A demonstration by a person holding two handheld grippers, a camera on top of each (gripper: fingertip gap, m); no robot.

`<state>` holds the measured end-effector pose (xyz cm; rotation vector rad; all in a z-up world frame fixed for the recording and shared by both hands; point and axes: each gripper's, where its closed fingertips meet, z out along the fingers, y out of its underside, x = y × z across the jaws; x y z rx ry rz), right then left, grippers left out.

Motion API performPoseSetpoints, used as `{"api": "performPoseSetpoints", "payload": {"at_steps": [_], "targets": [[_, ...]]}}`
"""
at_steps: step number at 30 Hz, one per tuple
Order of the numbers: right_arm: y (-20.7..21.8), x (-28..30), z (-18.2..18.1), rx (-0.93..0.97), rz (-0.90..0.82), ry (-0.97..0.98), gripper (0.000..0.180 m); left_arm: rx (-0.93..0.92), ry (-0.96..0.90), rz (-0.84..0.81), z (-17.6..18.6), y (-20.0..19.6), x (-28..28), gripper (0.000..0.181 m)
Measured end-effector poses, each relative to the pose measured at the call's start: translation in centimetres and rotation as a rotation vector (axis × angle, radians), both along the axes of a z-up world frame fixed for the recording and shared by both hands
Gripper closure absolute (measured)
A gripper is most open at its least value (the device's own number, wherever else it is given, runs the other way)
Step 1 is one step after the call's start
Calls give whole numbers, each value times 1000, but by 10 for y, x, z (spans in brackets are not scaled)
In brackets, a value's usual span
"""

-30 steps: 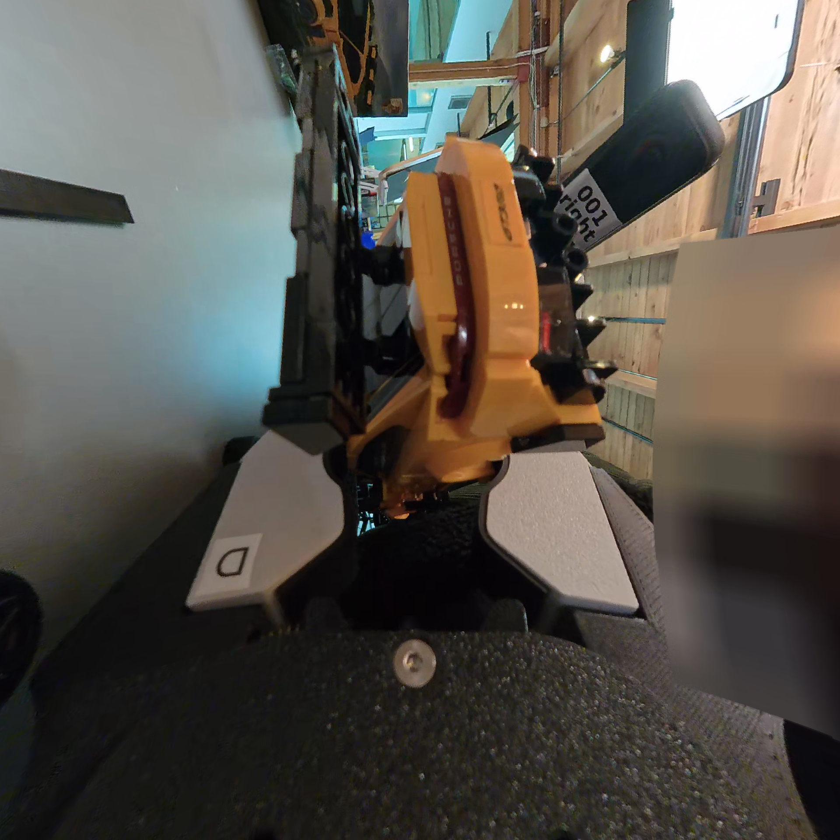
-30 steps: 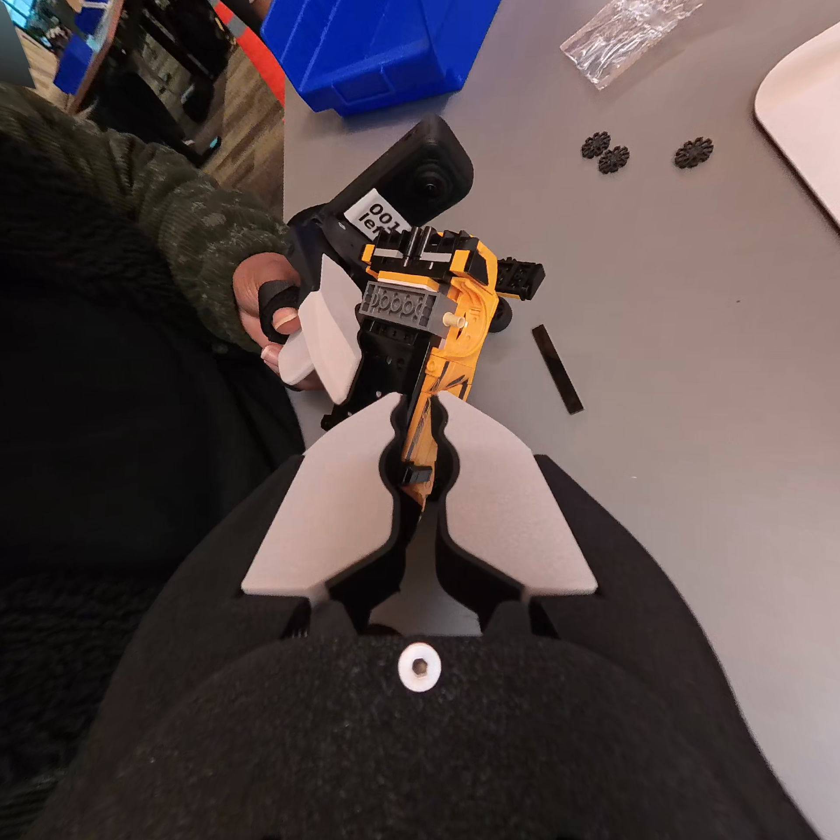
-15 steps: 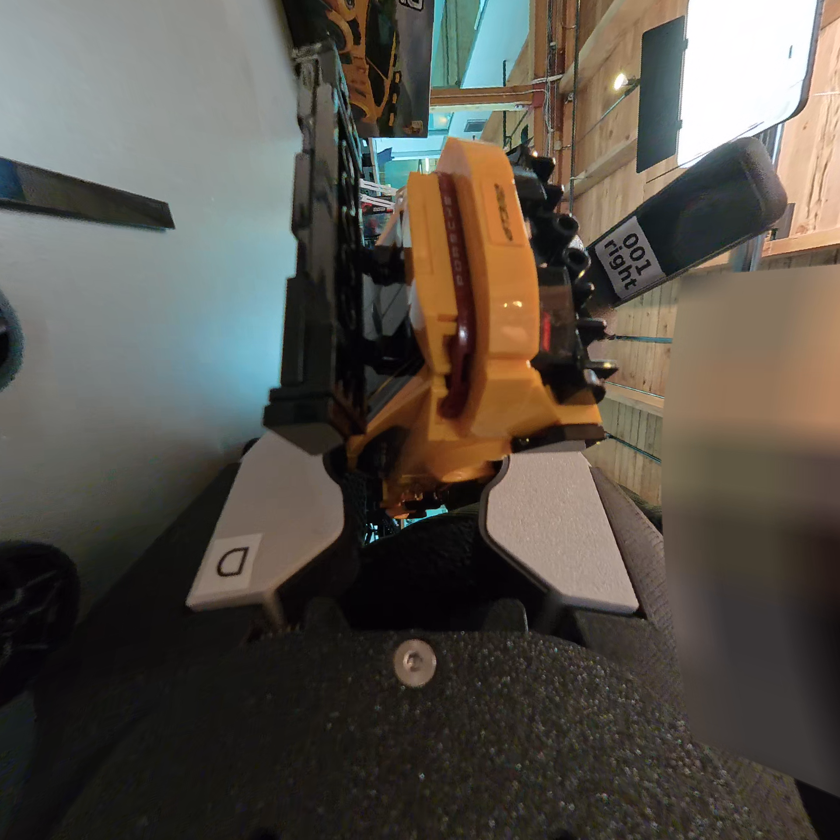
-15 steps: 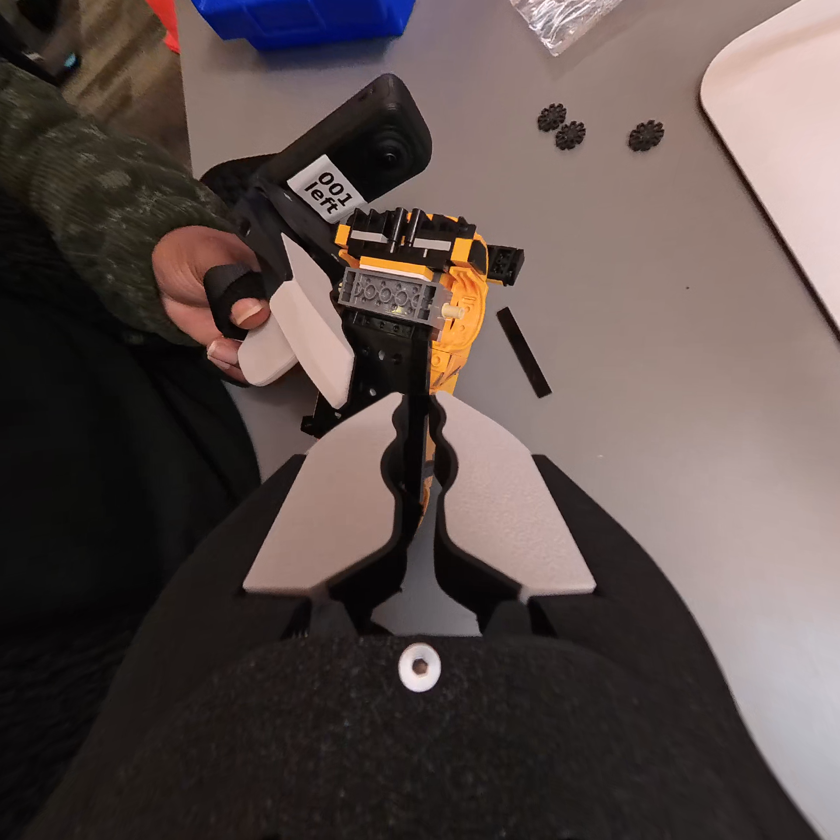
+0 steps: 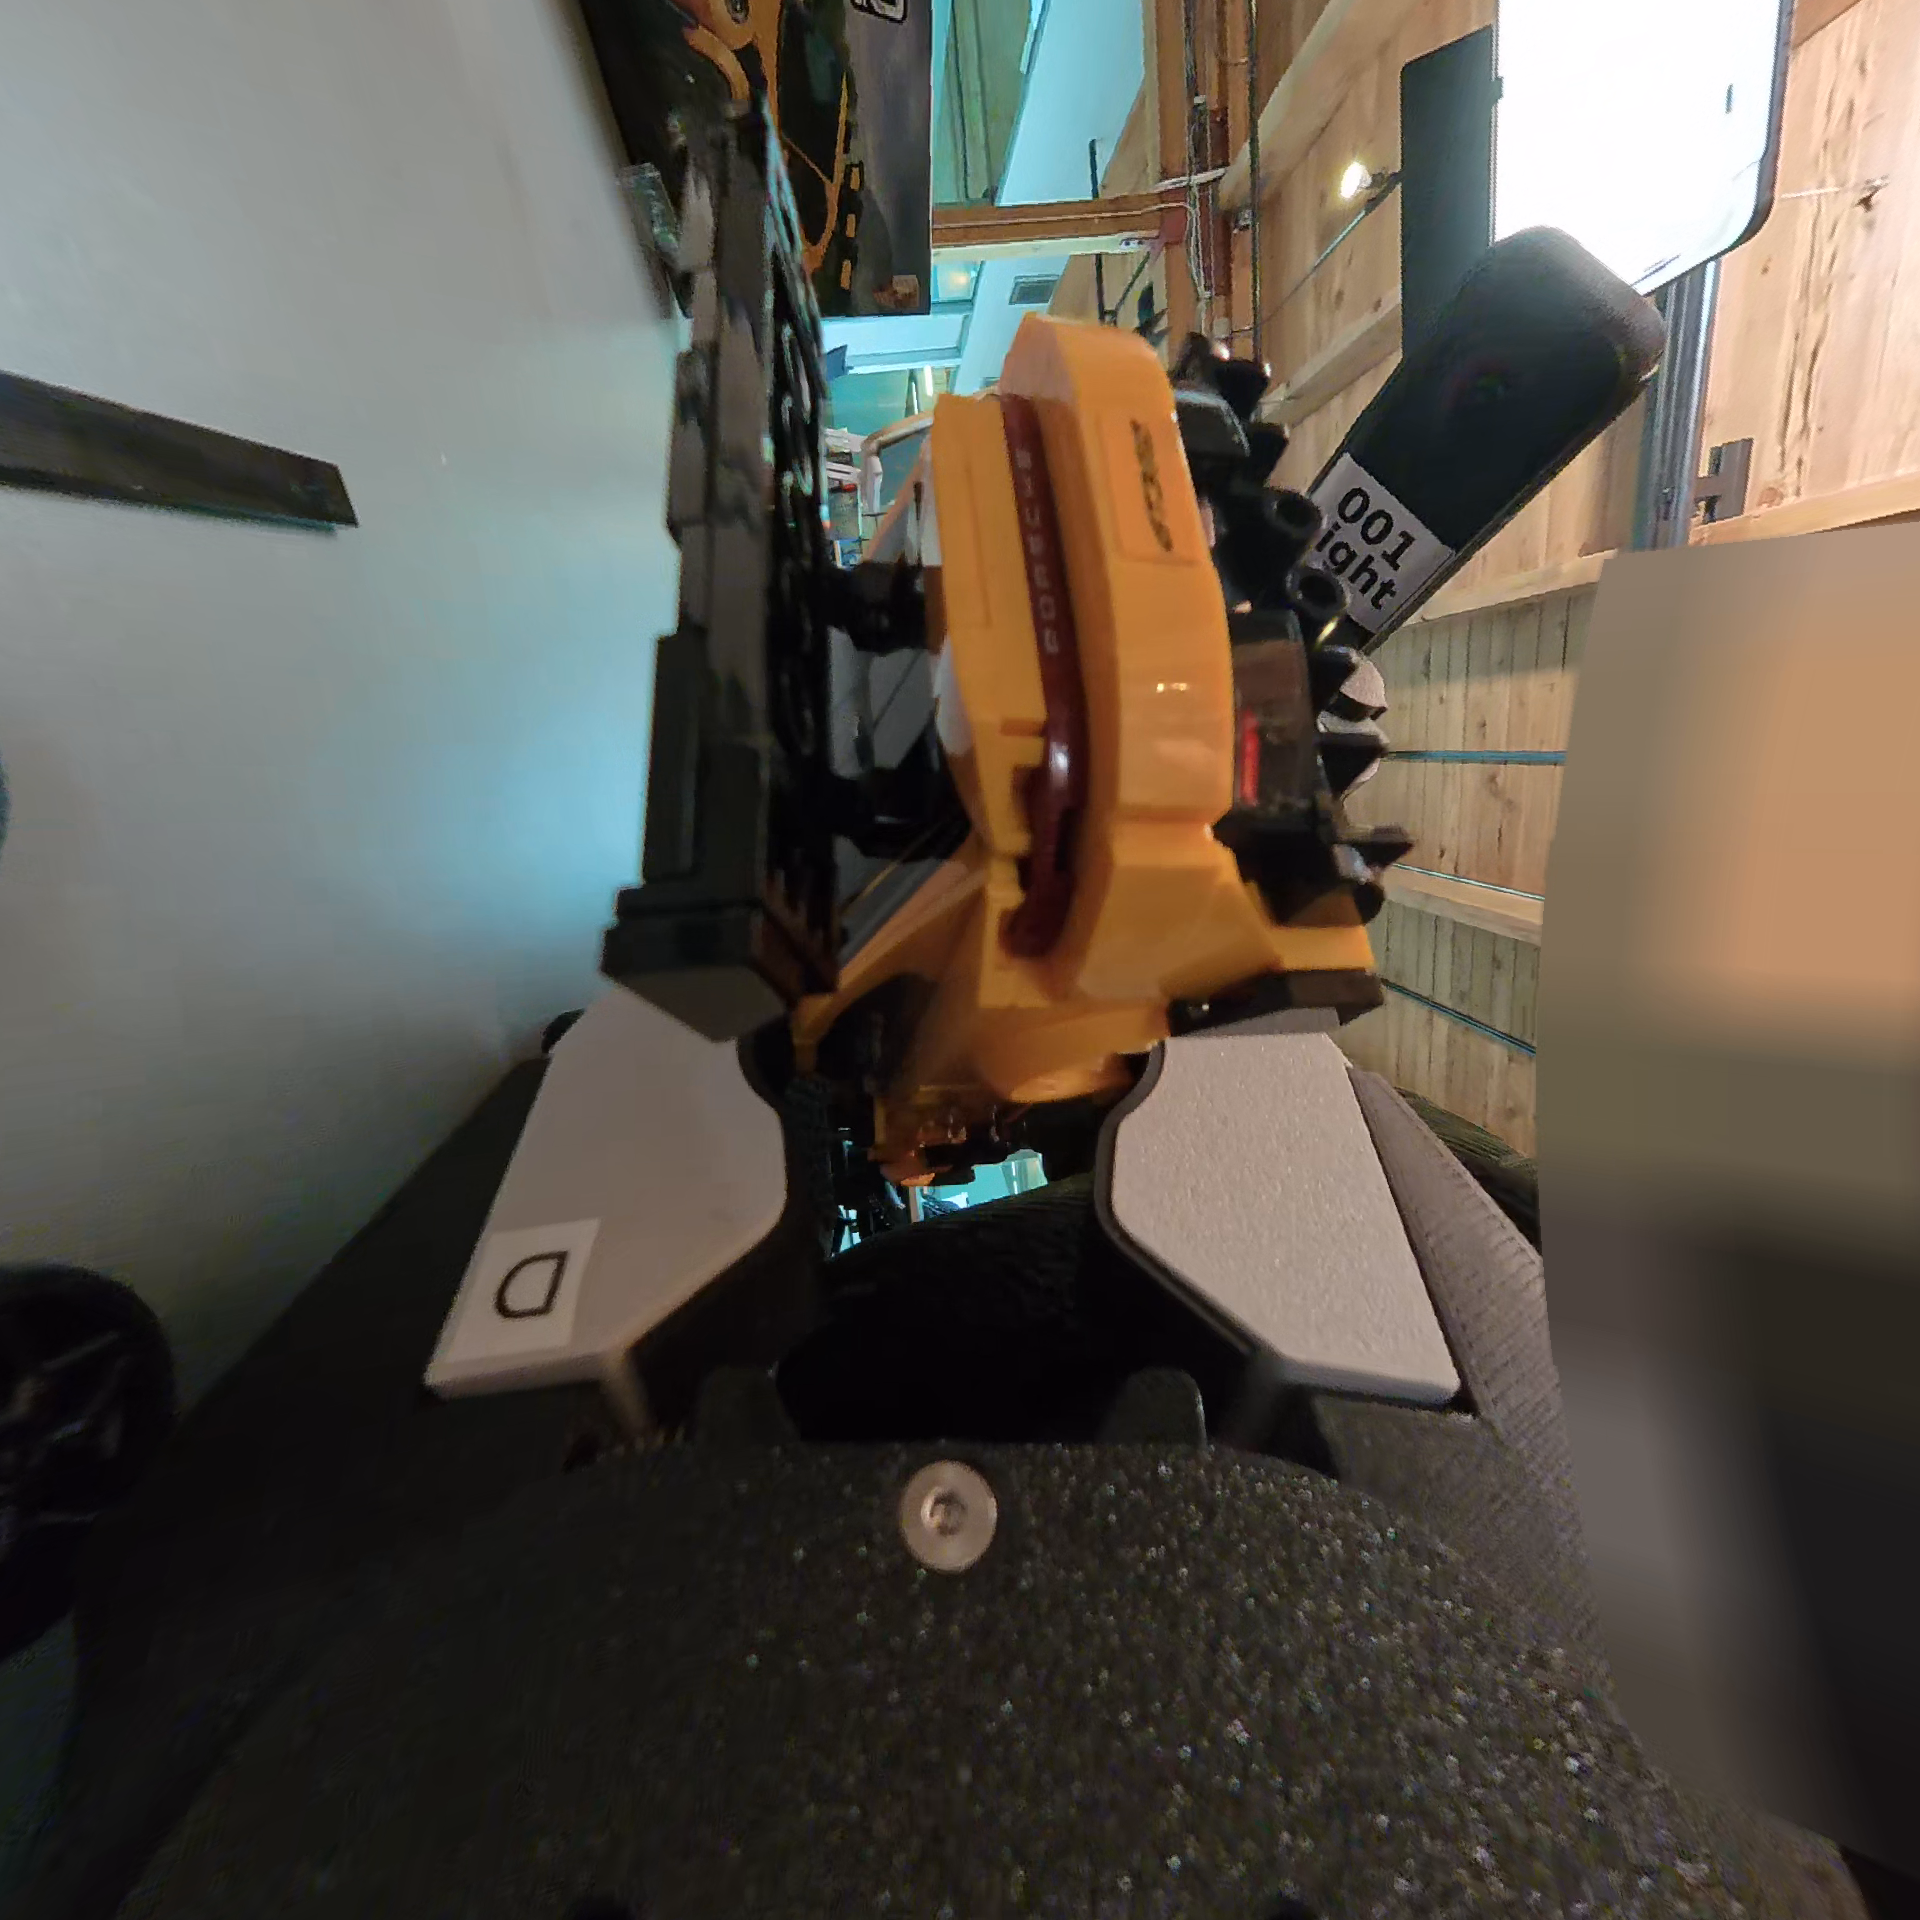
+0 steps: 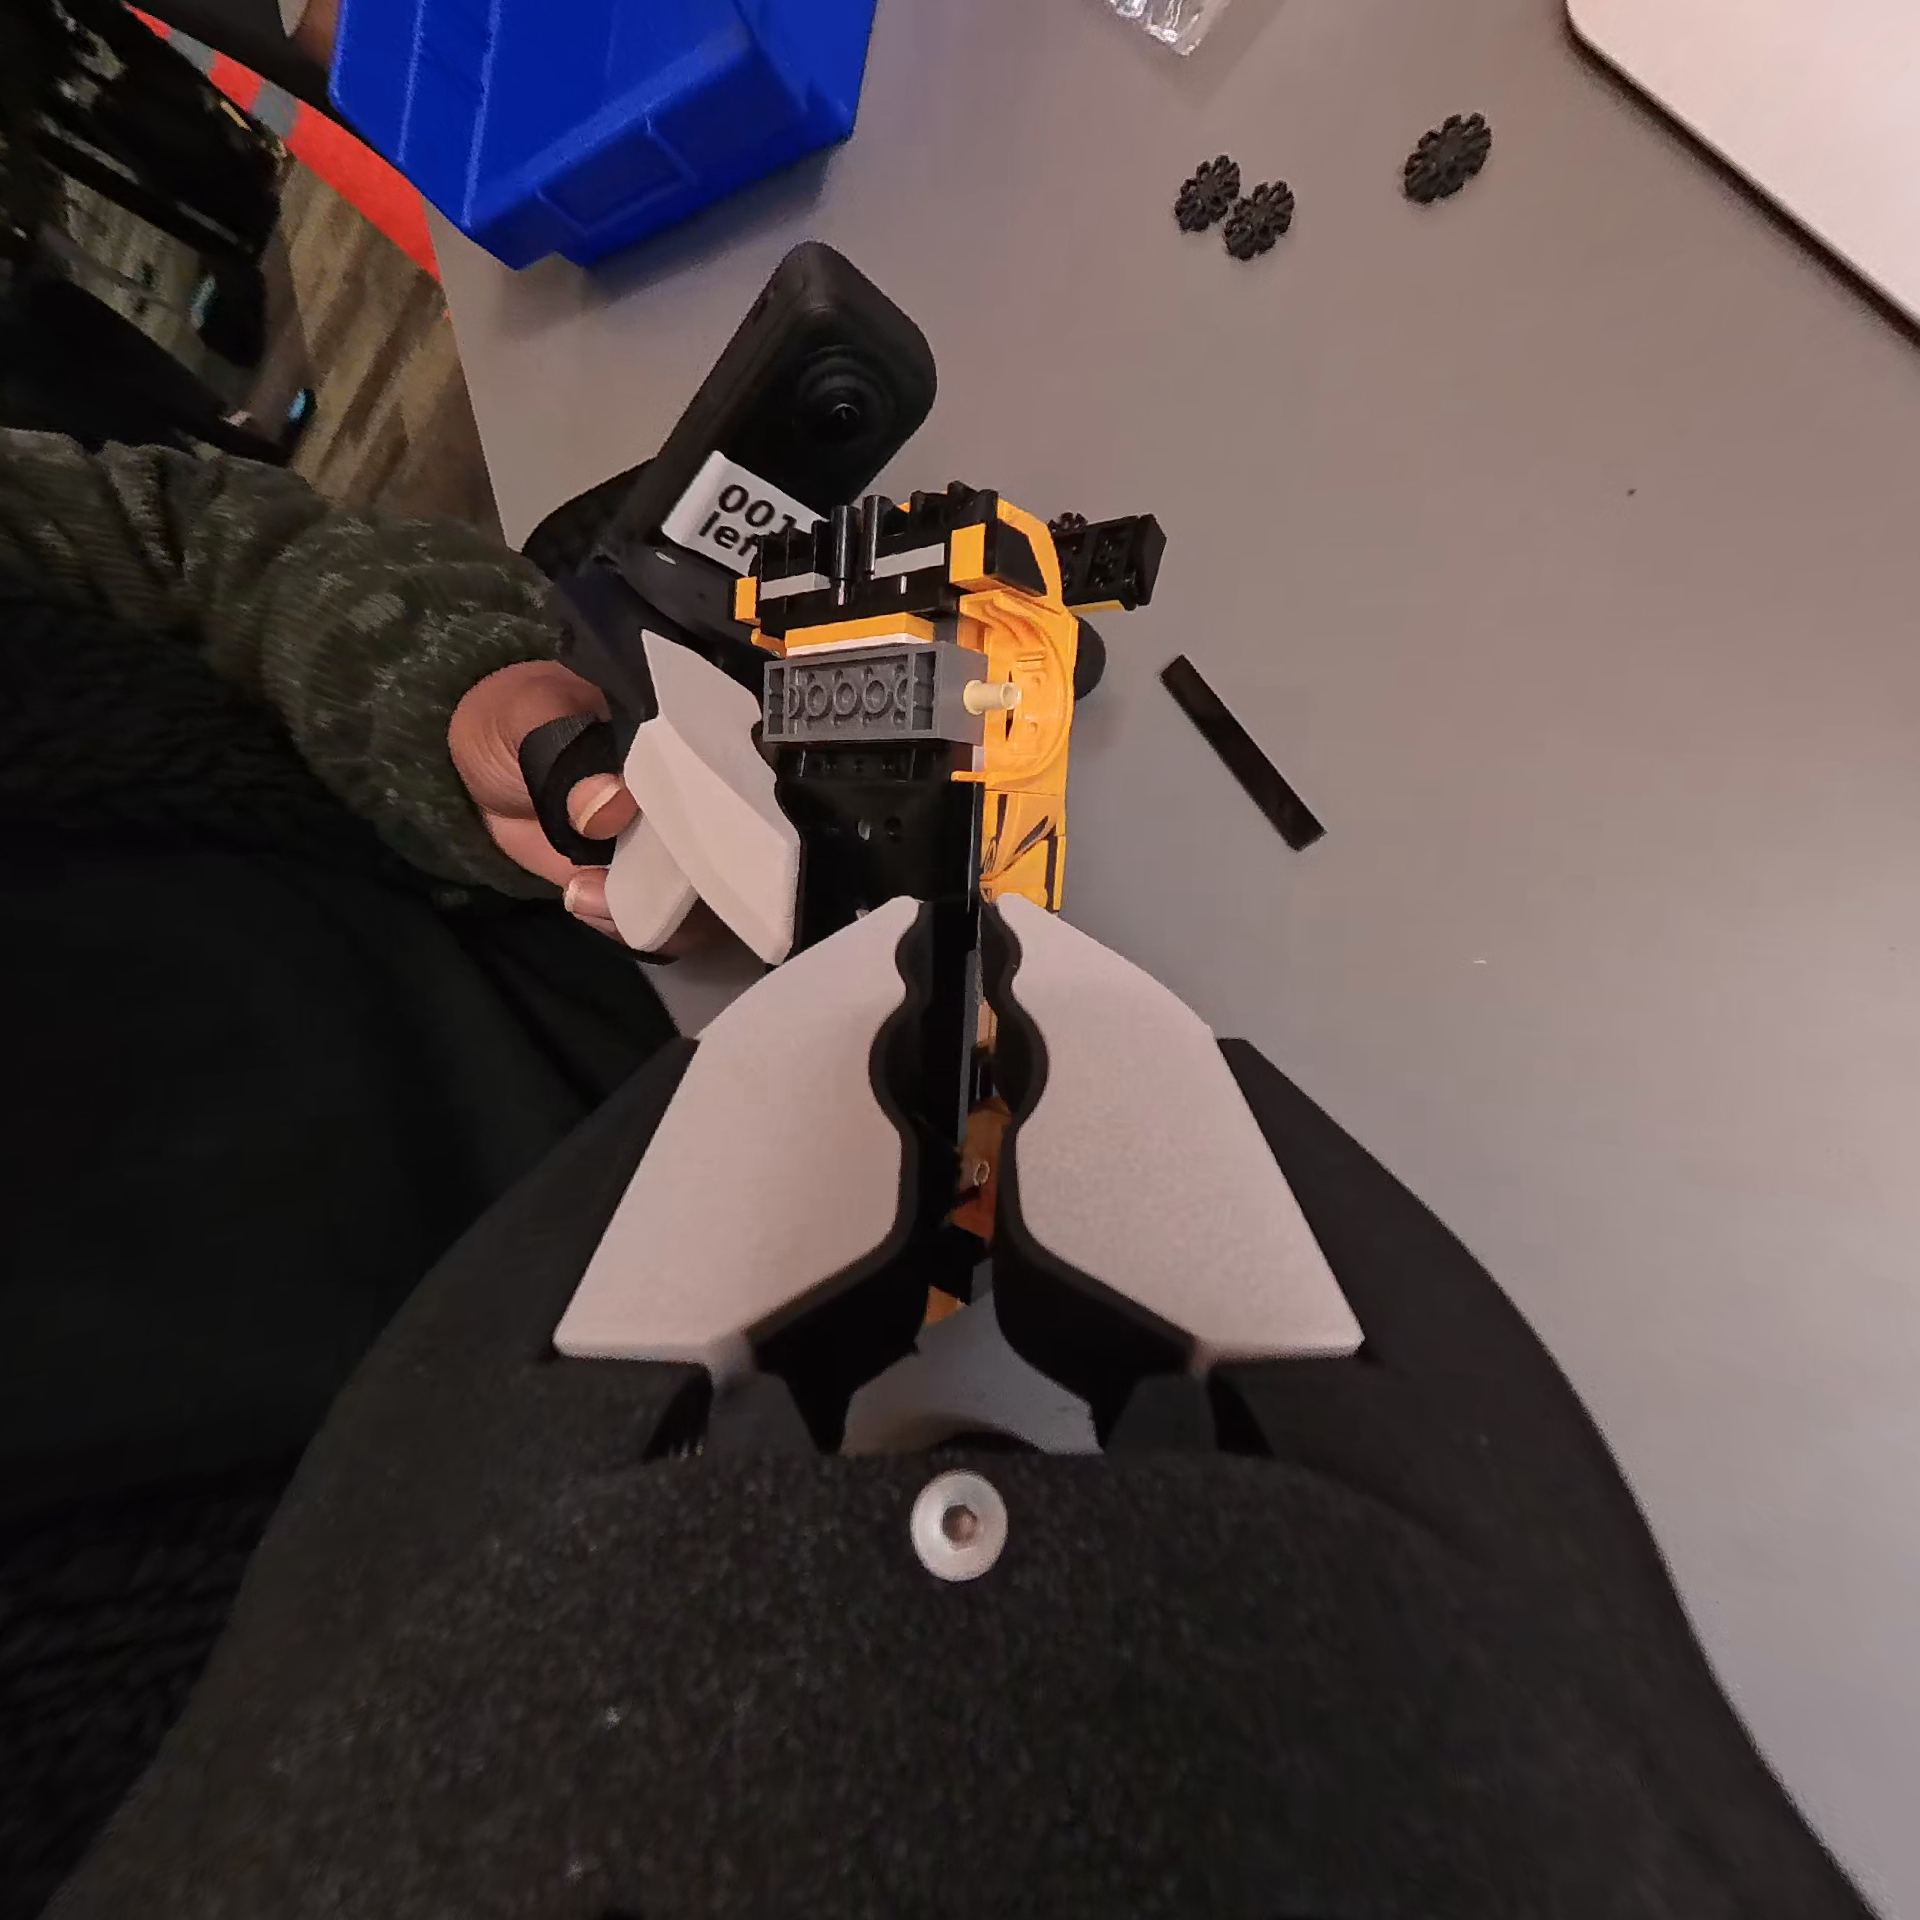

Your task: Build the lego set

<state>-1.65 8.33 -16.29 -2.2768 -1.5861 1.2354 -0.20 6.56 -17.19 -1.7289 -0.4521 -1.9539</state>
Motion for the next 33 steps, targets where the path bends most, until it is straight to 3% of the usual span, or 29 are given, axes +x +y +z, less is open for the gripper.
{"api": "performPoseSetpoints", "payload": {"at_steps": [19,33], "targets": [[0,-8,11,-34,13,67,155,34,-26,-26,4,-5,1,123],[-10,-6,21,-162,75,169,161,268,139,-67,13,-14,8,123]]}}
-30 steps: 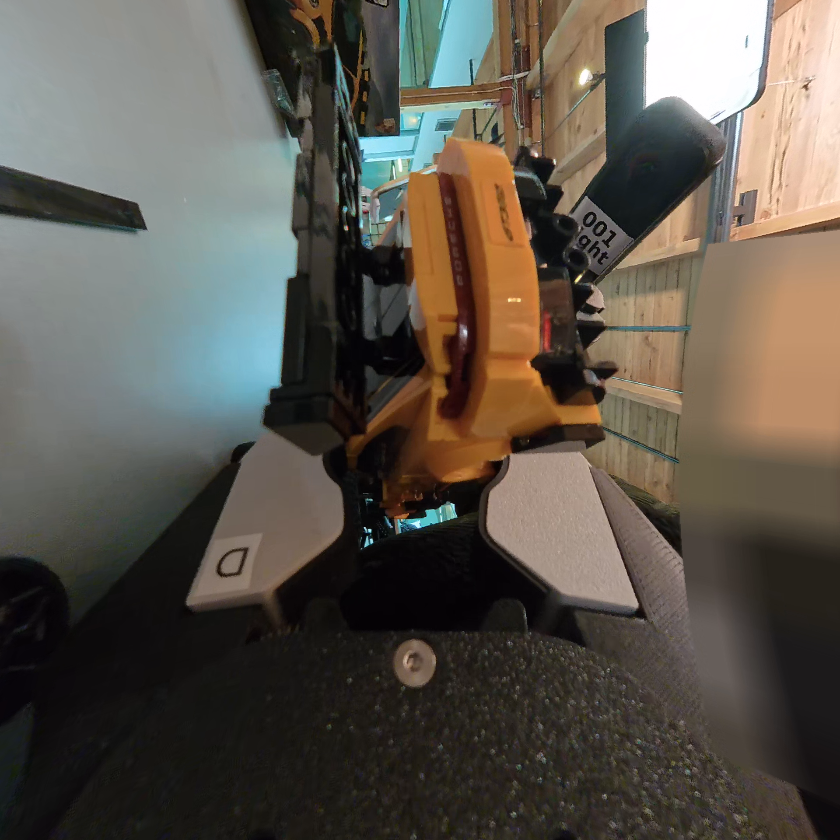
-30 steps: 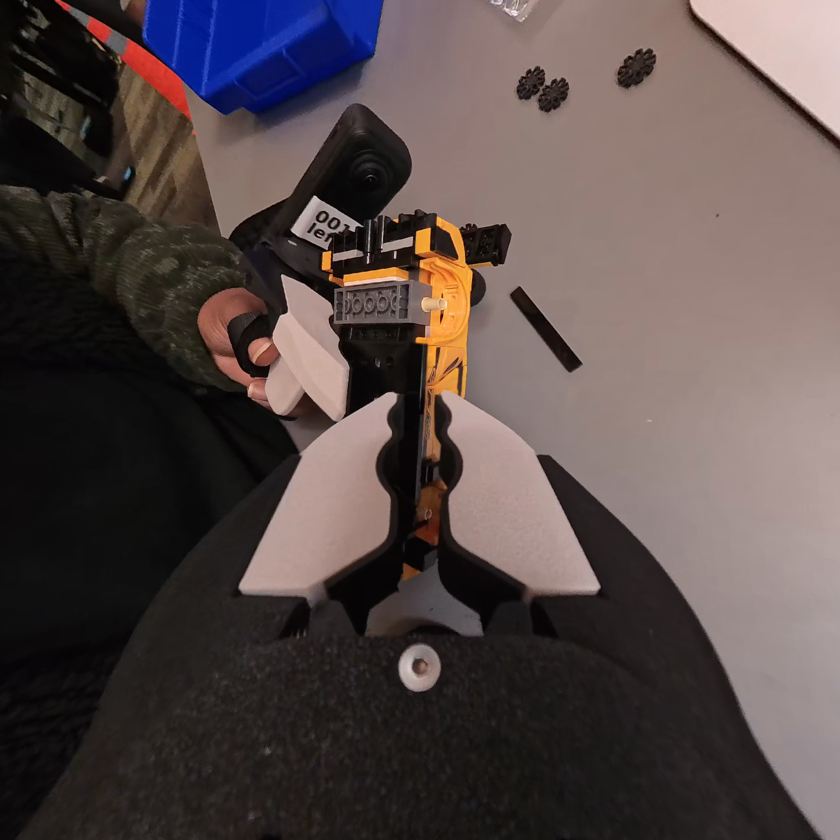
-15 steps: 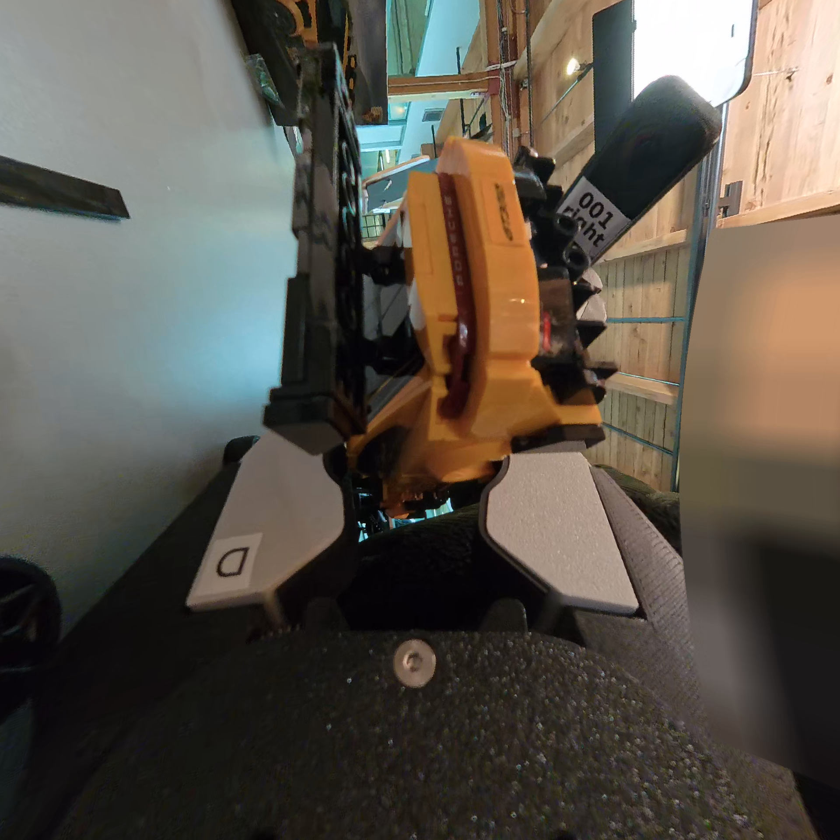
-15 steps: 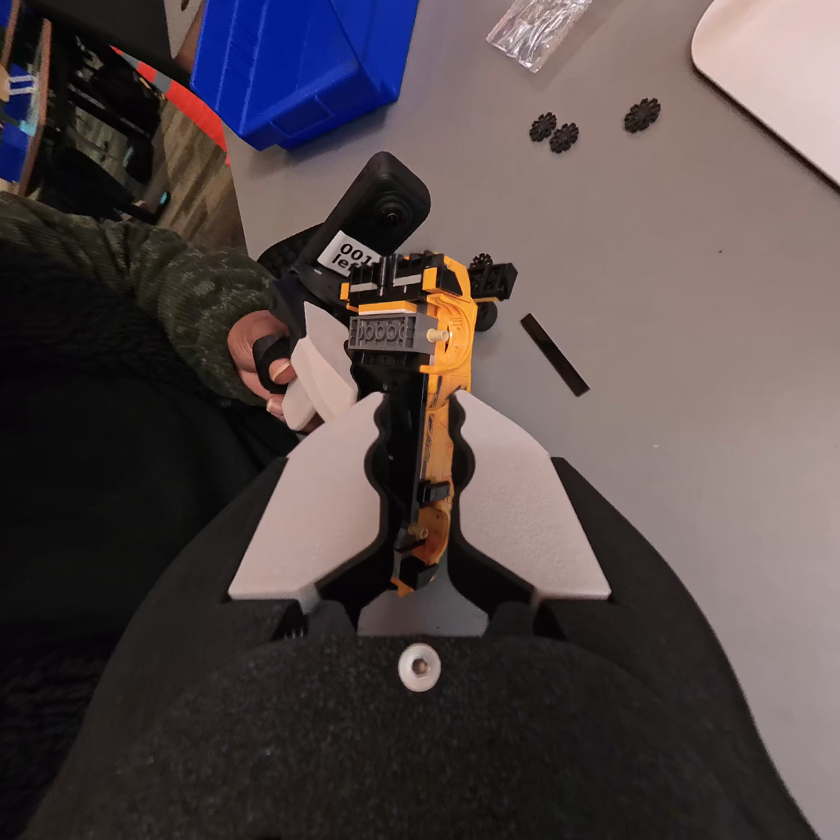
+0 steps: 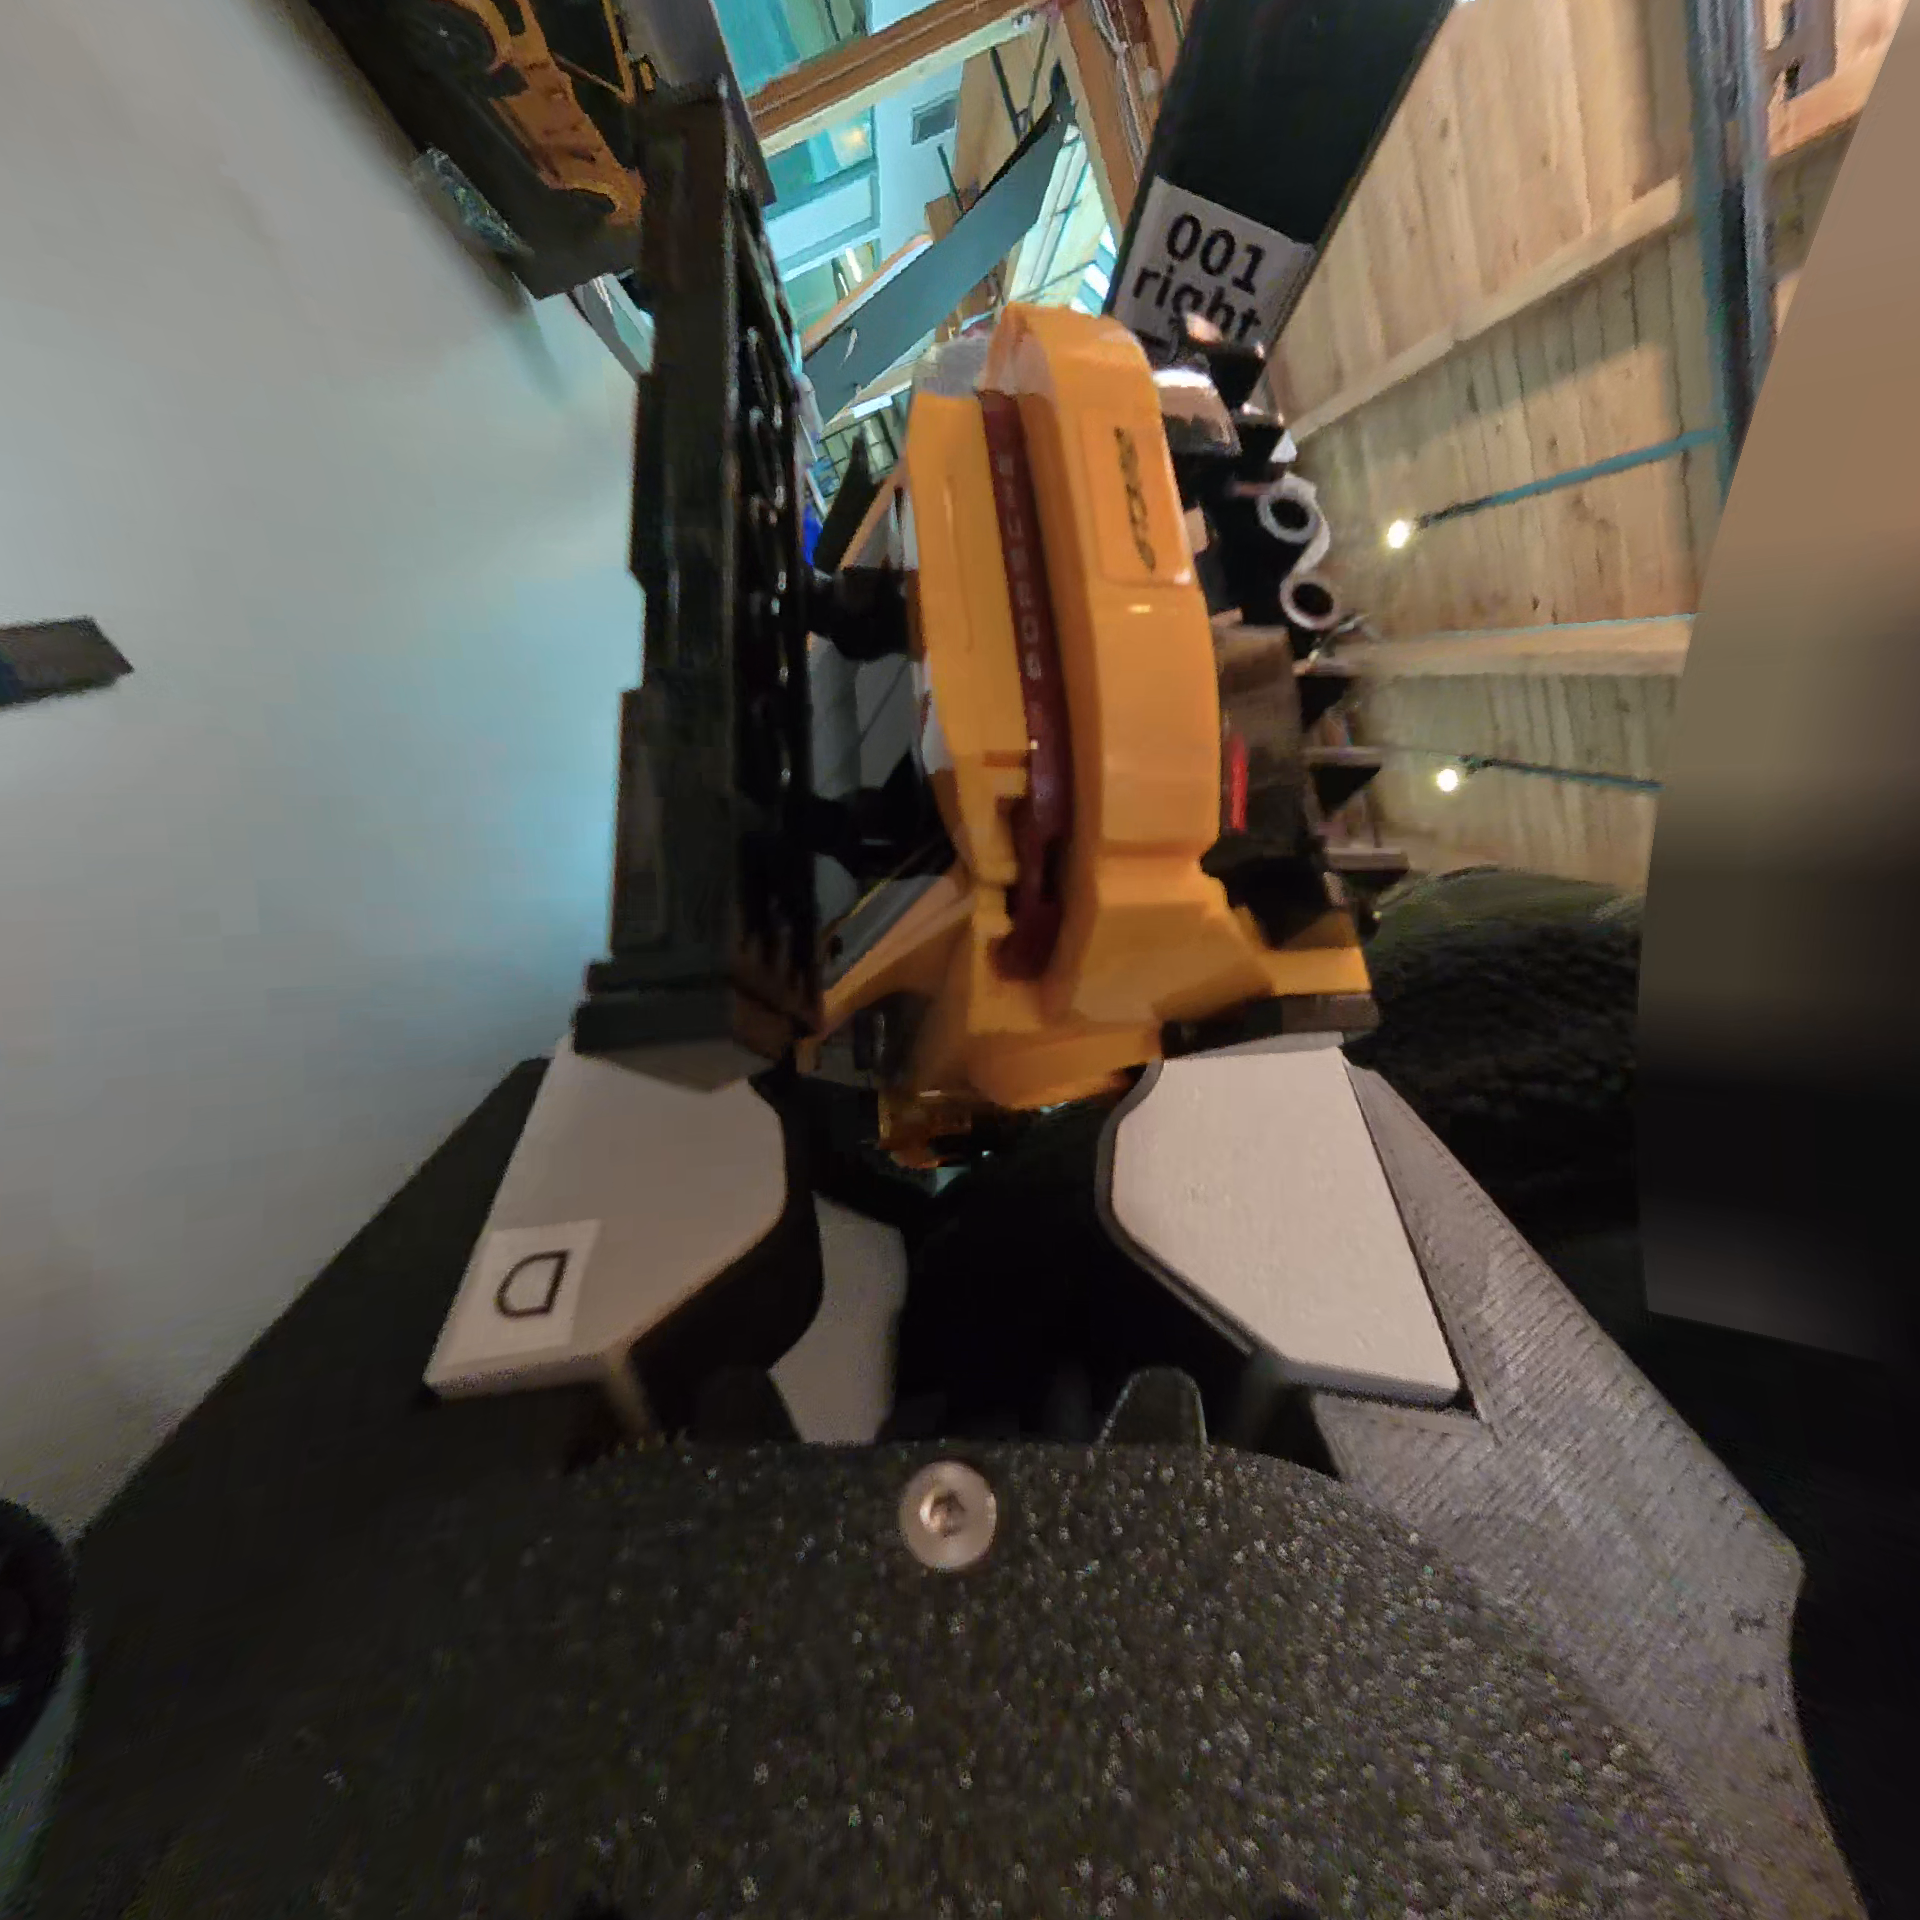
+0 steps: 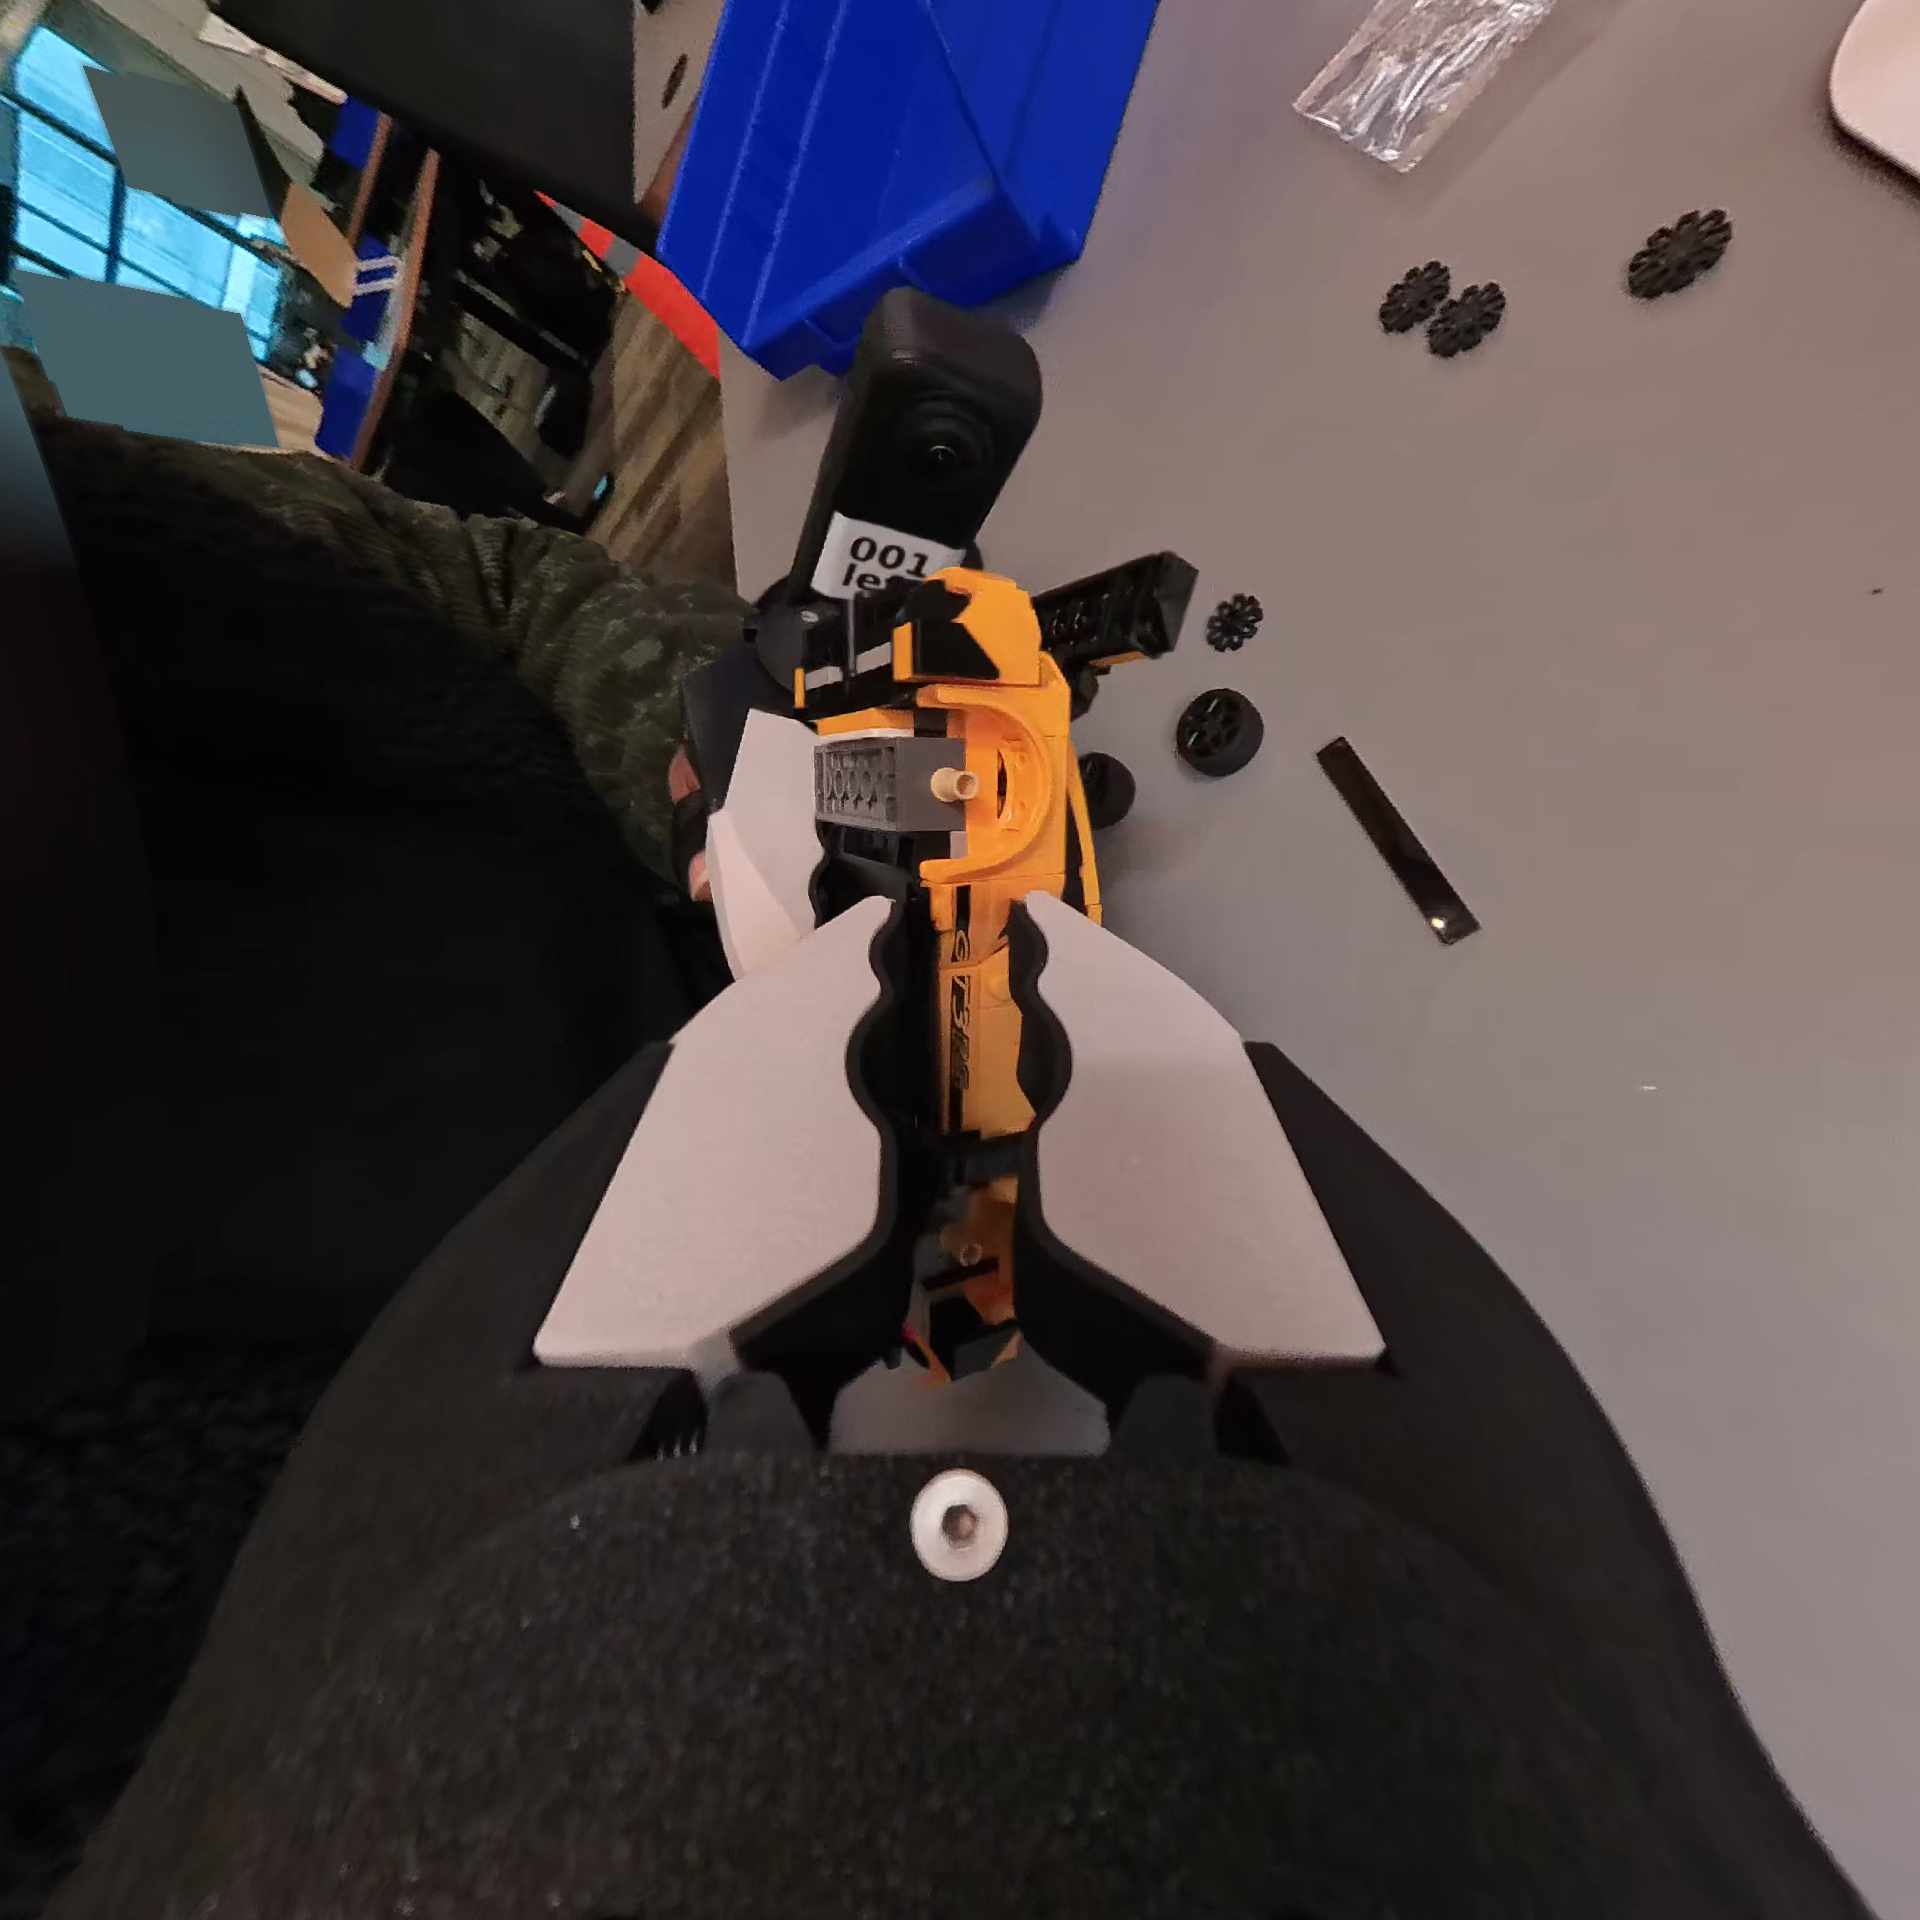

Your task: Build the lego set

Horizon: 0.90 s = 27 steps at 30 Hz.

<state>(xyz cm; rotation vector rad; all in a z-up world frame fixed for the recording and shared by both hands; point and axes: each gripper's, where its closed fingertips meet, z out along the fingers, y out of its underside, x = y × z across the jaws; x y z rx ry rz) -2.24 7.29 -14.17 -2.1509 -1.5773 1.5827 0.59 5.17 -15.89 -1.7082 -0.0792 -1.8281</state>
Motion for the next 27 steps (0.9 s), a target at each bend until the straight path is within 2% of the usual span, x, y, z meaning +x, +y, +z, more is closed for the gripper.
{"api": "performPoseSetpoints", "payload": {"at_steps": [5,13,20,27], "targets": [[-5,3,6,24,28,48,160,121,121,-6,0,-4,2,124],[-11,8,10,153,54,72,161,203,194,-34,0,-9,6,124],[-15,9,13,150,56,82,161,254,264,-89,-4,-17,14,128],[-16,10,12,155,59,83,162,278,324,-90,-6,-16,12,125]]}}
